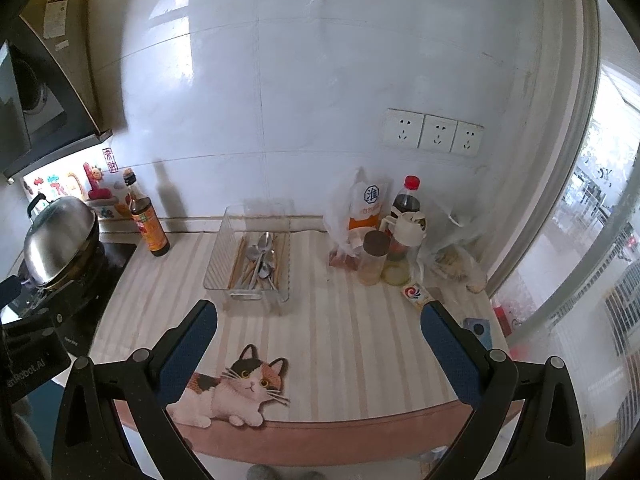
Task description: Organize utensils
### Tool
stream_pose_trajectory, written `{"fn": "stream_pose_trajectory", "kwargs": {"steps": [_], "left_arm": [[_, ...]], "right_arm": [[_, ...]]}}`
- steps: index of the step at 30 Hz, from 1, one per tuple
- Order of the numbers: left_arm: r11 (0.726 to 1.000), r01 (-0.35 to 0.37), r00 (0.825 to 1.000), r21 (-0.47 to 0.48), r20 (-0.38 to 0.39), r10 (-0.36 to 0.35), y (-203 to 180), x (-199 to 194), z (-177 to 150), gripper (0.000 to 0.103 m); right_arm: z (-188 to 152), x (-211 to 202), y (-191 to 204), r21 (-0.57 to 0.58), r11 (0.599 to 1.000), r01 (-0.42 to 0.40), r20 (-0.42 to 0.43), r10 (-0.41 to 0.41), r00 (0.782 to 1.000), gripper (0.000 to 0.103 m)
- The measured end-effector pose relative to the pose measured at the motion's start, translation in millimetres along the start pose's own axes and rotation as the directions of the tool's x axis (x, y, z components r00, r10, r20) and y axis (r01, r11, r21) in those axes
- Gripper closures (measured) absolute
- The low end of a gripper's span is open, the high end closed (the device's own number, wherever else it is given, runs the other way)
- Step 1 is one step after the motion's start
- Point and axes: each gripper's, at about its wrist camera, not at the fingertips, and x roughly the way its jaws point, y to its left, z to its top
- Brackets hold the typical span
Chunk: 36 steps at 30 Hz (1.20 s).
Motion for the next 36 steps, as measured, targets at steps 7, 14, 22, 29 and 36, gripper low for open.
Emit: {"fn": "stream_pose_trajectory", "kwargs": {"steps": [7,14,22,29,36], "left_arm": [[1.0,0.0,1.0,0.004,0.004,0.0,0.6,-1.1,-0.7,0.0],[1.0,0.006,1.0,0.016,-0.001,-0.006,1.7,-1.4,-1.8,0.0],[1.0,0.009,1.0,0.021,0.003,-0.009,3.3,-0.1,-1.9,0.0],[1.0,0.007,1.0,0.019,-0.005,-0.007,4.1,4.0,-1.2,0.0],[1.0,0.008,1.0,0.02,-0.004,-0.008,4.1,4.6,-0.9,0.0]], "right_arm": [[-1.3,0.6,-1.4,-0.003,1.0,0.001,0.007,-0.001,1.0,0.0],[-2.3,-0.8,-0.6,-0.012,1.0,-0.005,0.002,0.005,1.0,0.0],[-3.8,-1.8,1.5,-0.02,1.0,-0.021,-0.003,0.021,1.0,0.0],[-2.6,1.7,2.4,-0.033,0.999,-0.025,-0.005,0.025,1.0,0.0],[-1.8,3.3,2.4,-0.036,0.999,-0.02,-0.002,0.02,1.0,0.0]]}}
